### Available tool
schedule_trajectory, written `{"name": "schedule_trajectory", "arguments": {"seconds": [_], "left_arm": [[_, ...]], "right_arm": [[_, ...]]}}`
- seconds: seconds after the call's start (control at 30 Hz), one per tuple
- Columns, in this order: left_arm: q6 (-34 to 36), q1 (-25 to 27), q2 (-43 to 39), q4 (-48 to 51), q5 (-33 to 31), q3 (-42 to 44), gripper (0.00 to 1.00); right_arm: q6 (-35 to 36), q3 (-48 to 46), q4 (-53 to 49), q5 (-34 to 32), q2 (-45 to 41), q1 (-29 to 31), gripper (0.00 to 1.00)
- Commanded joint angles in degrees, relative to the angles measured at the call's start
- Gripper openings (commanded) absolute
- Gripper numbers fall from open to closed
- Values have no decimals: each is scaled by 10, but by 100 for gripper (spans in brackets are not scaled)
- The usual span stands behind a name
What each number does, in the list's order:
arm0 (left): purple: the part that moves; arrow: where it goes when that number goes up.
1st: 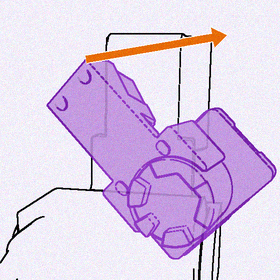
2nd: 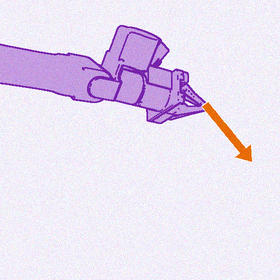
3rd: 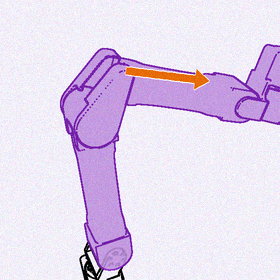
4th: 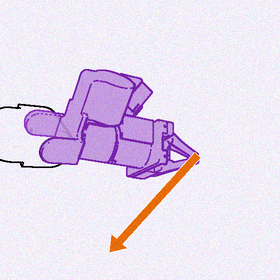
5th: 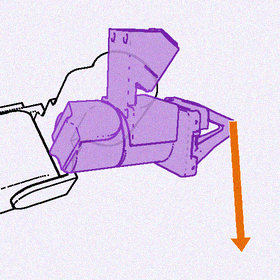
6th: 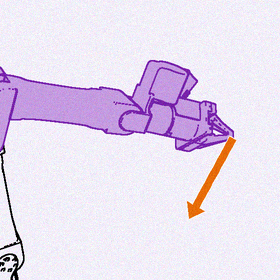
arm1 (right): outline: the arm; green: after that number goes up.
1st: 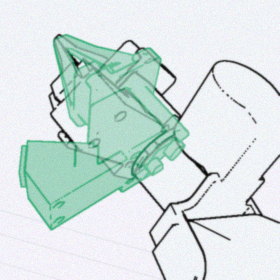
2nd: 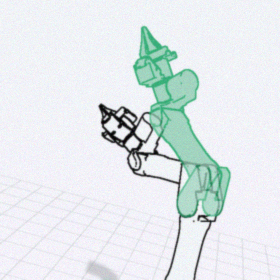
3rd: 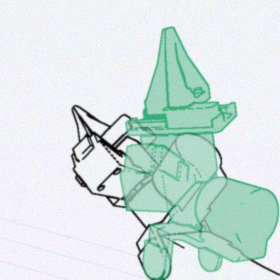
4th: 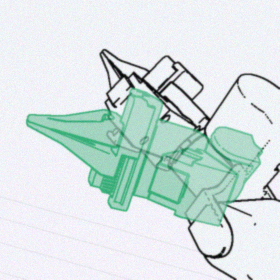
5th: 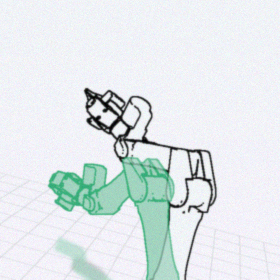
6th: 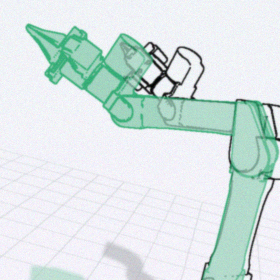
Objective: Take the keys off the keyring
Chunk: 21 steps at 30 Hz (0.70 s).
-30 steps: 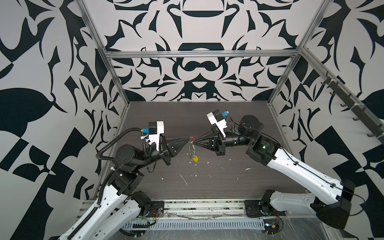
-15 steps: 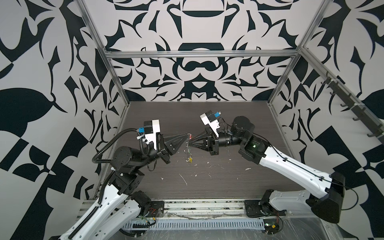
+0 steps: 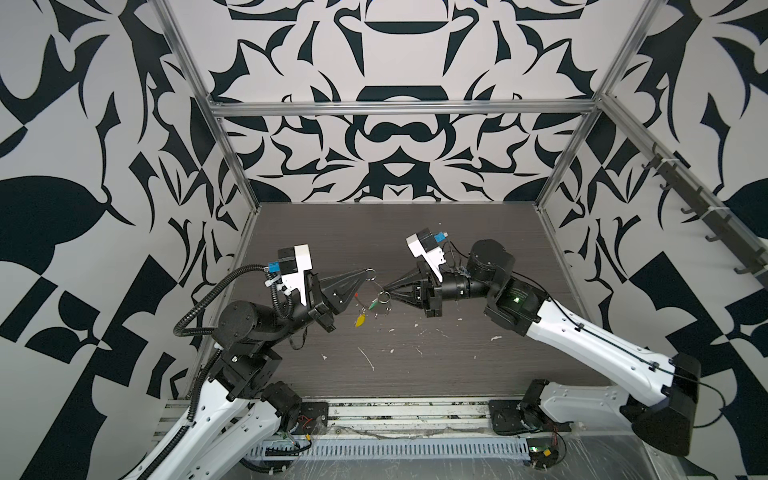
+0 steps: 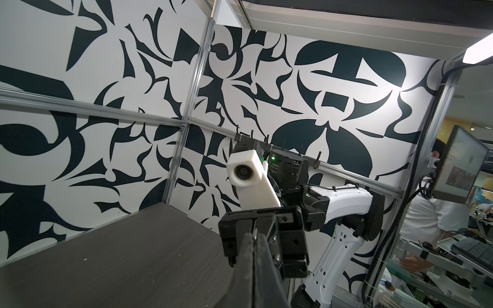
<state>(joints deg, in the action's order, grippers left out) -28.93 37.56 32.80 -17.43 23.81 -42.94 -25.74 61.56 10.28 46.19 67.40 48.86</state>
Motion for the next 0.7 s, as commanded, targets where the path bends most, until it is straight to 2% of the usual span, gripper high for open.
{"name": "schedule_trajectory", "arguments": {"seconds": [0.0, 0.37, 0.67], "left_arm": [[7, -2, -17, 18, -24, 15, 0], [9, -2, -55, 87, -66, 36, 0], [6, -2, -91, 125, -98, 57, 0]], "right_arm": [[35, -4, -25, -38, -25, 4, 0], [83, -43, -103, -166, -84, 3, 0], [93, -107, -146, -311, -136, 4, 0]]}}
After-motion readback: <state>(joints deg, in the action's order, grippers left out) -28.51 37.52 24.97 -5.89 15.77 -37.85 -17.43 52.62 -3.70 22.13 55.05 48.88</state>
